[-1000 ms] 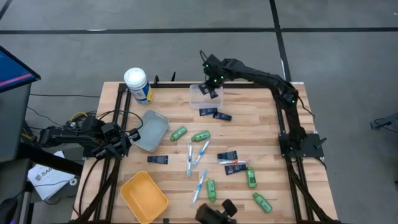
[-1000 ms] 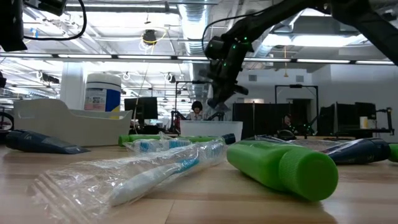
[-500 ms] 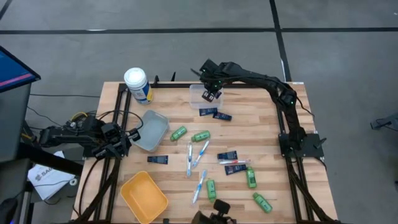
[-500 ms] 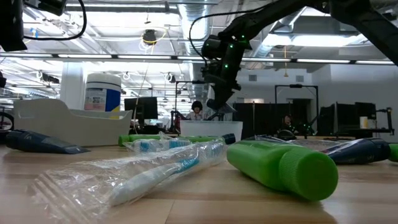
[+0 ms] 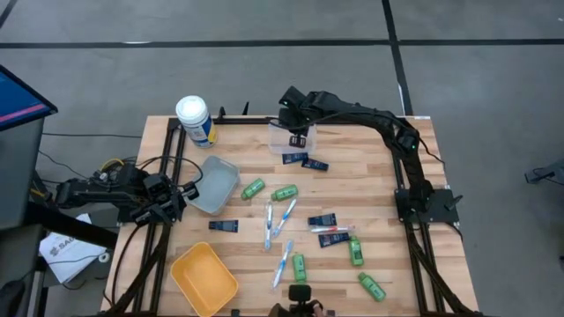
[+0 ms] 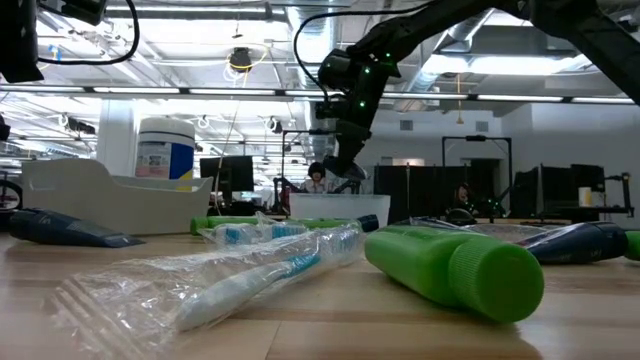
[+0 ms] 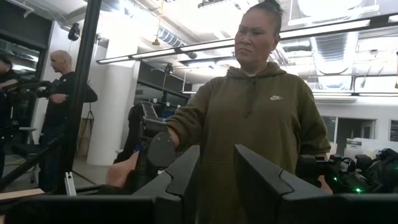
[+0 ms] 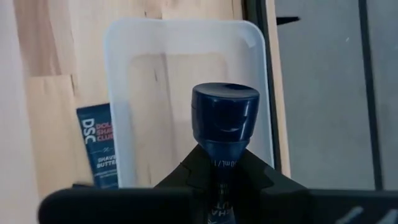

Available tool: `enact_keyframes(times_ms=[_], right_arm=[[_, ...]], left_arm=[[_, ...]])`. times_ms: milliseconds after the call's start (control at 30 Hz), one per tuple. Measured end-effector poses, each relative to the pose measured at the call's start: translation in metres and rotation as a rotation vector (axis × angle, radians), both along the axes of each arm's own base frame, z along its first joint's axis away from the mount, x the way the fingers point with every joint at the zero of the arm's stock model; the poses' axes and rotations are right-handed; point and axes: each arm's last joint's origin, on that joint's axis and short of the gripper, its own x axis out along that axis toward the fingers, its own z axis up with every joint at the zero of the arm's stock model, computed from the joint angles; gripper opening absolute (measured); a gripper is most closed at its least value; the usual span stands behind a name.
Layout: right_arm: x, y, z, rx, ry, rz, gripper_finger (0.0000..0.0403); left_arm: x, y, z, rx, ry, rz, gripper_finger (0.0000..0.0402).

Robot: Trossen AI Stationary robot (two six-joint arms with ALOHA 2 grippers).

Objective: Pick & Place Travel size toiletries
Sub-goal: Put the blue shave cream into the transparent bin

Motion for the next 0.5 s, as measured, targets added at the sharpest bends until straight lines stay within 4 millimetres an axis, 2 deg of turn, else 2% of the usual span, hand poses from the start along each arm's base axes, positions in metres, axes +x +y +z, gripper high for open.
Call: enact_keyframes(times_ms=[233,500], right_arm=[[0.009,0.001,-0.036,0.038,0.097,0.01,0.0036],[0.012,0.0,-0.05,0.038,0.135,0.005,0.0048]], left_arm=[[0.0,0.0,0.0,0.0,0.0,0.0,0.0092],[0.0,0.0,0.0,0.0,0.0,0.0,0.0092]])
